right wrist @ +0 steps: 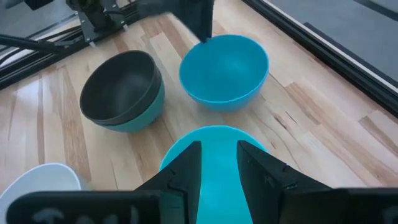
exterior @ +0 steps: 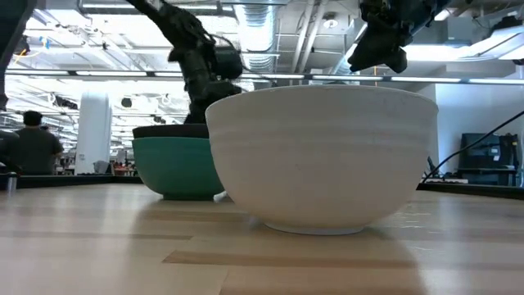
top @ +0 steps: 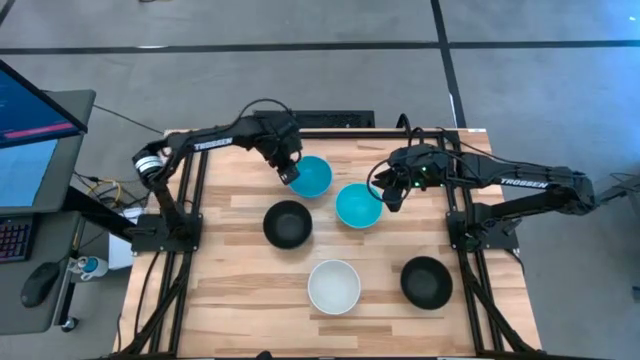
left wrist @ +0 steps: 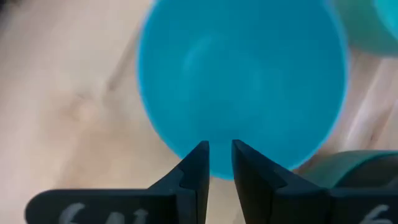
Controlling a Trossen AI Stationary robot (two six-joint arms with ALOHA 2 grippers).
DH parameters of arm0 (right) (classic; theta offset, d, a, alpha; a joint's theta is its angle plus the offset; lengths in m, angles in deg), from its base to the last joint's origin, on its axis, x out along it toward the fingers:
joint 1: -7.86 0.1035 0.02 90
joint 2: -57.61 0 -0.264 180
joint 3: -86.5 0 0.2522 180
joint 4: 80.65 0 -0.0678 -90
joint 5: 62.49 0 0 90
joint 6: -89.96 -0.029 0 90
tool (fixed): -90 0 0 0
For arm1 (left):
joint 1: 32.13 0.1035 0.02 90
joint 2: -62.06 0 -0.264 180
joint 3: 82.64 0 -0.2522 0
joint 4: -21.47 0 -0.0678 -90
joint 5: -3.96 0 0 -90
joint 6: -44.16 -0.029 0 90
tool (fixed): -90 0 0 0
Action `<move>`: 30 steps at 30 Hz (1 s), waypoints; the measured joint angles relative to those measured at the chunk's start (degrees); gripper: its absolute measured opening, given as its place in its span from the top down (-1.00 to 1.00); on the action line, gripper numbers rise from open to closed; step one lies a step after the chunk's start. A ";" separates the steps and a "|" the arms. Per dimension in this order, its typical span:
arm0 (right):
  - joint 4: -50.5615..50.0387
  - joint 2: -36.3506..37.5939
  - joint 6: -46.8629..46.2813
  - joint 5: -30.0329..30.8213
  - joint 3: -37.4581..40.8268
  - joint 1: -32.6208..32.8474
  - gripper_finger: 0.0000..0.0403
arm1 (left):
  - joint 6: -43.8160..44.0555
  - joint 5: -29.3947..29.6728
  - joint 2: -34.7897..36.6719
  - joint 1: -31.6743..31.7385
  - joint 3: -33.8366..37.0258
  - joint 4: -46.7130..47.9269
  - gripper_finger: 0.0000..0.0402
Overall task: Nest bowls inside each other
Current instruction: Stack the blue bowl on the black bowl
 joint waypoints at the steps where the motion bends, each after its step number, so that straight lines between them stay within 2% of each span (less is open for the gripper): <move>1: -0.02 -0.01 0.00 0.00 0.00 0.00 0.38 | 0.31 0.04 -0.73 -0.13 0.01 -0.17 0.71; 6: -0.13 -0.01 0.00 -0.07 0.00 0.02 0.38 | 0.47 1.76 -1.37 0.01 -0.02 -2.20 0.71; 16: -0.19 0.01 2.93 -0.35 0.00 0.00 0.38 | -0.14 3.87 -1.27 0.84 -5.56 1.55 0.71; 23: 1.87 -0.01 2.80 6.25 0.00 0.04 0.38 | -0.75 5.06 -1.29 1.17 -5.54 6.04 0.71; 30: 3.94 -0.01 6.44 5.98 0.00 1.41 0.38 | -1.13 4.95 -1.29 1.17 -5.50 6.24 0.71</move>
